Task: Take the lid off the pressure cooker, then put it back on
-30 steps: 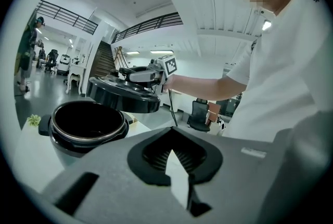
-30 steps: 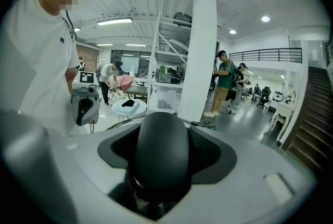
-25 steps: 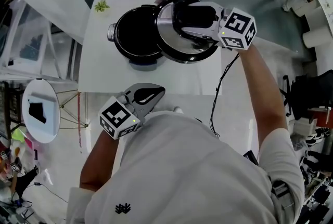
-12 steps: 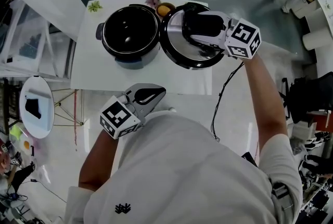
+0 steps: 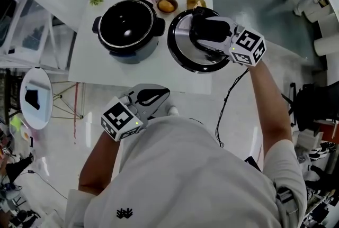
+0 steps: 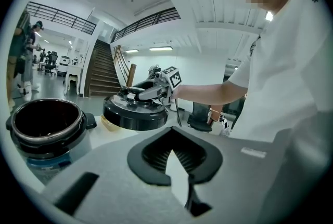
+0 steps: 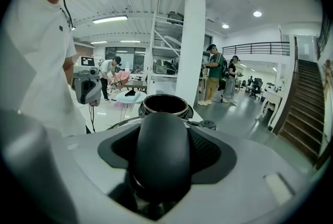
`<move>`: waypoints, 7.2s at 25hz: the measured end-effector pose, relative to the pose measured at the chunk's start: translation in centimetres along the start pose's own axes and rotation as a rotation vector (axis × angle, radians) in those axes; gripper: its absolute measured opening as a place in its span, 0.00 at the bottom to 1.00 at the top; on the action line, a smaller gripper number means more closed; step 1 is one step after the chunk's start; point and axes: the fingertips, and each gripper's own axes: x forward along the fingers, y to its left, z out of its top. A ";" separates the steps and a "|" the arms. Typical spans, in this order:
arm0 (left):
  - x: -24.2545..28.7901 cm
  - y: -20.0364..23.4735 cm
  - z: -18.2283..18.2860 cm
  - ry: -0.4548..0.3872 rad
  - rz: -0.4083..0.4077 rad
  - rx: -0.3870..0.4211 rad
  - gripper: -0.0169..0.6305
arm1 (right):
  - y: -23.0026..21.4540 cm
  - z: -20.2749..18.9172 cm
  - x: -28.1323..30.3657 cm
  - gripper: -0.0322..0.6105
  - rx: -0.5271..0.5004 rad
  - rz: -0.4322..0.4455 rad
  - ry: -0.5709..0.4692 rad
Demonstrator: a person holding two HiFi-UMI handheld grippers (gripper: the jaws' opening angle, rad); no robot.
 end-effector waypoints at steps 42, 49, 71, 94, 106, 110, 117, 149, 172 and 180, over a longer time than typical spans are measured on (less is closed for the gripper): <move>-1.2 -0.2 -4.7 0.078 0.197 -0.132 0.04 | 3.3 -16.2 10.2 0.52 0.066 0.028 0.082; -1.0 0.3 -5.2 0.097 0.194 -0.142 0.04 | 3.6 -17.9 11.5 0.52 0.069 0.024 0.093; -1.1 1.6 -5.4 0.113 0.184 -0.154 0.04 | 4.8 -19.4 12.2 0.52 0.038 0.014 0.067; -1.0 0.7 -4.8 0.103 0.203 -0.130 0.04 | 4.6 -18.5 10.5 0.60 0.053 0.038 0.054; -0.2 0.8 -4.6 0.110 0.166 -0.125 0.04 | 4.9 -17.8 9.7 0.61 0.033 0.040 0.064; -0.2 1.1 -4.7 0.111 0.165 -0.128 0.04 | 4.9 -18.1 10.5 0.60 0.027 0.052 0.074; -0.2 1.7 -5.0 0.110 0.176 -0.146 0.04 | 4.9 -18.8 12.2 0.58 0.024 0.071 0.084; -1.5 2.5 -4.1 0.056 0.207 -0.125 0.04 | 4.1 -16.1 10.7 0.50 -0.013 0.035 0.138; -2.8 5.0 -1.4 -0.006 0.120 -0.065 0.04 | 1.7 -4.7 0.9 0.50 0.081 0.012 0.092; -4.6 6.8 -0.9 -0.038 0.110 -0.057 0.04 | 0.7 1.0 1.8 0.50 0.071 0.008 0.076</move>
